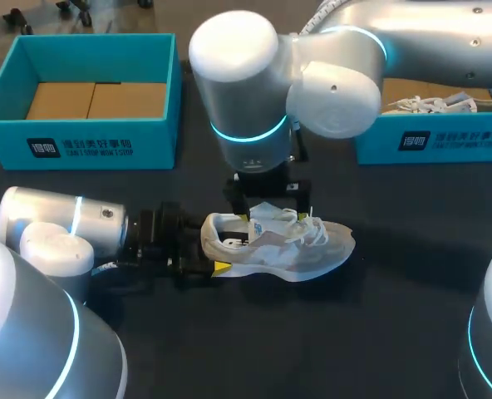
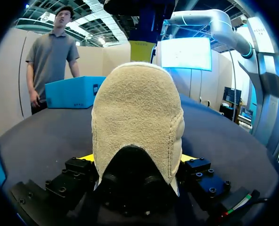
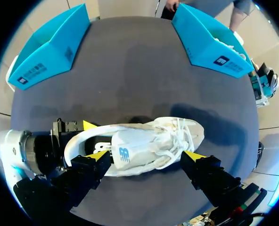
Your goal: Take the shoe out of the shoebox, open the shoe tongue, remove and reinsert the insole, then place the shoe into the shoebox
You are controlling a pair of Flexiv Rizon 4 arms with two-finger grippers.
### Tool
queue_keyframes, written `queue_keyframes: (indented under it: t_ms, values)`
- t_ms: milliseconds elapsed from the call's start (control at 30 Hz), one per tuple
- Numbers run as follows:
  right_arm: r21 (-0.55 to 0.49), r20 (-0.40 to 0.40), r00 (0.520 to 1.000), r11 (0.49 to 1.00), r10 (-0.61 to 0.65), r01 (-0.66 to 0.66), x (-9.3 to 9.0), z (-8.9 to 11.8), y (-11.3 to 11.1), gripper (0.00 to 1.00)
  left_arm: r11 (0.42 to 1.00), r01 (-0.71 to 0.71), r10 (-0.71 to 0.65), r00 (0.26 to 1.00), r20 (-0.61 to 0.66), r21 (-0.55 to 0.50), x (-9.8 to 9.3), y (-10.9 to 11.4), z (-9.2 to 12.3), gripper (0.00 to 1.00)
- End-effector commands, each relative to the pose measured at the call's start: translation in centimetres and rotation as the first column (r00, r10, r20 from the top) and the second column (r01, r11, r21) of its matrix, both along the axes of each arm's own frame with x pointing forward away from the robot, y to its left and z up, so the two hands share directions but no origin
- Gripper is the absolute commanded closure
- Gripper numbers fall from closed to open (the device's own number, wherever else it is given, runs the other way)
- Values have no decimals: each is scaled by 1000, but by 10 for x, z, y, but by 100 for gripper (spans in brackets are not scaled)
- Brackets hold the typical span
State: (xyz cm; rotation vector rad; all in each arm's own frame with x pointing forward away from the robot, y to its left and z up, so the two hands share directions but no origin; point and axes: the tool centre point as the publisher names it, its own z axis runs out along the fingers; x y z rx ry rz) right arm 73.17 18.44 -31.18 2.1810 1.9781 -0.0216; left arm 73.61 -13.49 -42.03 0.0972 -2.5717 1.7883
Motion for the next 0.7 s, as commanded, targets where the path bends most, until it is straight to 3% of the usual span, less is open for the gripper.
queue_keyframes:
  t_ms: [33,700]
  values:
    - [-45,29,998,998,-50,52,-9,-14,17,0,1000,0,0,1000,-1,2,0,-1,1,100]
    - [-72,12,999,997,-39,40,-12,-23,32,0,1000,0,0,1000,-1,2,0,-1,1,100]
